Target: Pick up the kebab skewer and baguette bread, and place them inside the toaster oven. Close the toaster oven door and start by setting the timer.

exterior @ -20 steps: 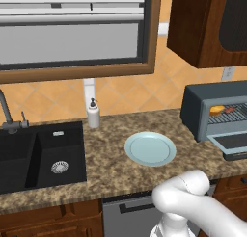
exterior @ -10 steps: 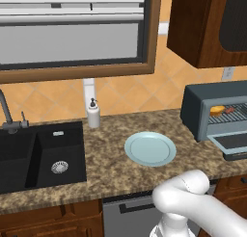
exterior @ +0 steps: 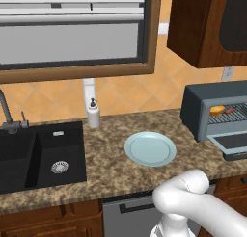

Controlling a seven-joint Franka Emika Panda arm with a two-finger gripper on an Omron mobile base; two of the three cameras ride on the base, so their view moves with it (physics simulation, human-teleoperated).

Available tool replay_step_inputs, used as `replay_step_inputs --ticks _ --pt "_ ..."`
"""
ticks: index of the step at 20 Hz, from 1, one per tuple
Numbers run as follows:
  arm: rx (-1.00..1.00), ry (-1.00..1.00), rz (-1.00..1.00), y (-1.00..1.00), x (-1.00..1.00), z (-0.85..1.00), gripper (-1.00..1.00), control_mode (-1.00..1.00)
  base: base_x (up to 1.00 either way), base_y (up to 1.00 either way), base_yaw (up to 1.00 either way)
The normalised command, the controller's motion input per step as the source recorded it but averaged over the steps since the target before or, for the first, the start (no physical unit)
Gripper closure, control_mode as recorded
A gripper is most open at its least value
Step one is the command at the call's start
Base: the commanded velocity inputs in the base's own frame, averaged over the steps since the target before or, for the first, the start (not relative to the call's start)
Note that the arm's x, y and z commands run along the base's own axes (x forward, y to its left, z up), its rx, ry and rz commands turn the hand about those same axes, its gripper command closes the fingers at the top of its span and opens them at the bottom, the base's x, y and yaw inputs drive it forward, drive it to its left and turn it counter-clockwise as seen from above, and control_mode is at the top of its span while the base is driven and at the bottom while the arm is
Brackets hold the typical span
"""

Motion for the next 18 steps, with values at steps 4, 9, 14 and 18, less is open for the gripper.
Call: replay_step_inputs --ticks 4,9,14,18 --pt "0.0 0.01 0.0 0.05 0.21 -0.17 -1.0 -1.0 0.0 0.0 0.0" --pt "0.0 0.01 0.0 0.01 0.18 -0.1 -1.0 -1.0 0.0 0.0 0.0" --pt "0.0 0.0 0.0 0.0 0.16 -0.05 -1.0 -1.0 0.0 0.0 0.0" --pt "0.0 0.0 0.0 0.0 0.13 -0.05 -1.0 -1.0 0.0 0.0 0.0"
